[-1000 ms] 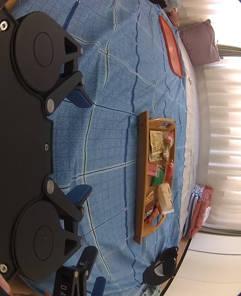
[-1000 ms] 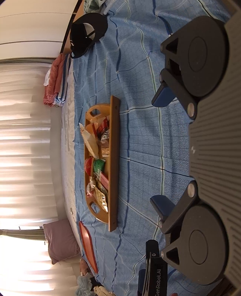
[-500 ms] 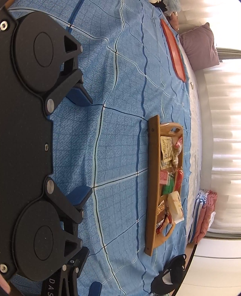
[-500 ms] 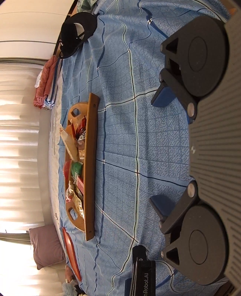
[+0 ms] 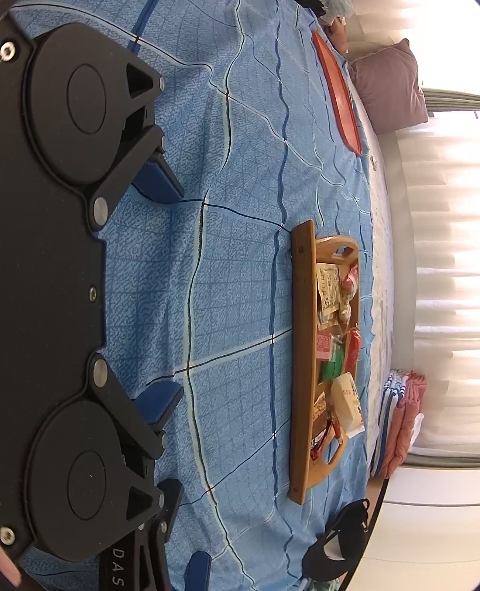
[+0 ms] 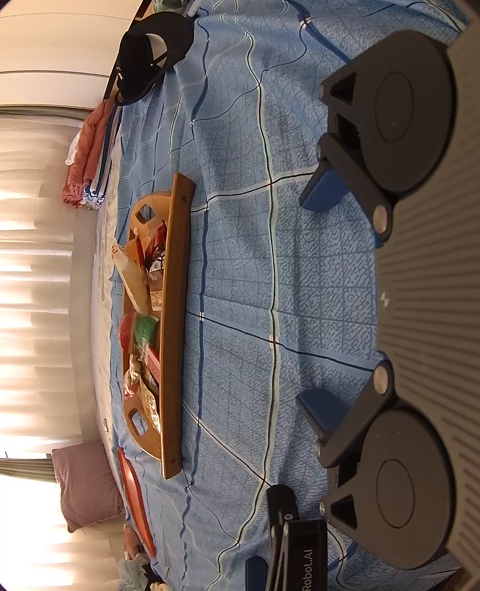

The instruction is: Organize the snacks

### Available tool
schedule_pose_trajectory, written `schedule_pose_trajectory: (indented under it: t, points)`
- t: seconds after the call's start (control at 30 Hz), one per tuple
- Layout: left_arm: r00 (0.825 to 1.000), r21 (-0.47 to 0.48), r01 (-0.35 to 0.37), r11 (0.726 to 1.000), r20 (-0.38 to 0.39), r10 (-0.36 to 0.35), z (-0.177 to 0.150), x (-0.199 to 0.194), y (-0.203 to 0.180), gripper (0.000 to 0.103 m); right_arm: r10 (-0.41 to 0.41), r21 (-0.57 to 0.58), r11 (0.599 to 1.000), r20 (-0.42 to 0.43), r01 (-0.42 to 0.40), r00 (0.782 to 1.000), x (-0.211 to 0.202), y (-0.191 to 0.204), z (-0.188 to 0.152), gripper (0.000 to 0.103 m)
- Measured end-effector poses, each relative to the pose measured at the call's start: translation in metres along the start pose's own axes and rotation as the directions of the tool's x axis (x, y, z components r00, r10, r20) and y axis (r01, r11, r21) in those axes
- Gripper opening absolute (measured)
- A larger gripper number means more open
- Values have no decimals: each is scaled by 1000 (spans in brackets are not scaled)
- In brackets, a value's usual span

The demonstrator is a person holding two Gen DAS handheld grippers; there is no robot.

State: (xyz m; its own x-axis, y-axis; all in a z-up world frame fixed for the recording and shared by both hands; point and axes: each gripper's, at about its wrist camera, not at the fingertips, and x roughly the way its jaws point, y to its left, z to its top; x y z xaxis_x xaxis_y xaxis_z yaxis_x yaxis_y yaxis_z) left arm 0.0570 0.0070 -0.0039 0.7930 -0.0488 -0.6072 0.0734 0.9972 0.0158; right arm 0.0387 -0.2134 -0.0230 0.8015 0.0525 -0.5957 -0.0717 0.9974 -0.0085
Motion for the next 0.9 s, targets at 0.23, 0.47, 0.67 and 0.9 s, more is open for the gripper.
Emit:
schedule_pose_trajectory:
  t: [0.23,0.47,0.67,0.9]
  points:
    - [1000,-4,-2,1000,4,2,0,1,0,103,-4,-11,1000,10,4,1000,0,1,-2,103]
    - [1000,6,-21,1000,-1,21,0,3,-2,103,-8,-16,1000,14,8,1000,0,2,-3,103]
    - [1000,12,-13,1000,-16,13,2,5,-1,103,-9,-19,1000,19,10,1000,0,2,-3,103]
    - [1000,9,-5,1000,-27,5,3,8,0,103,-10,-21,1000,19,10,1000,0,2,-5,103]
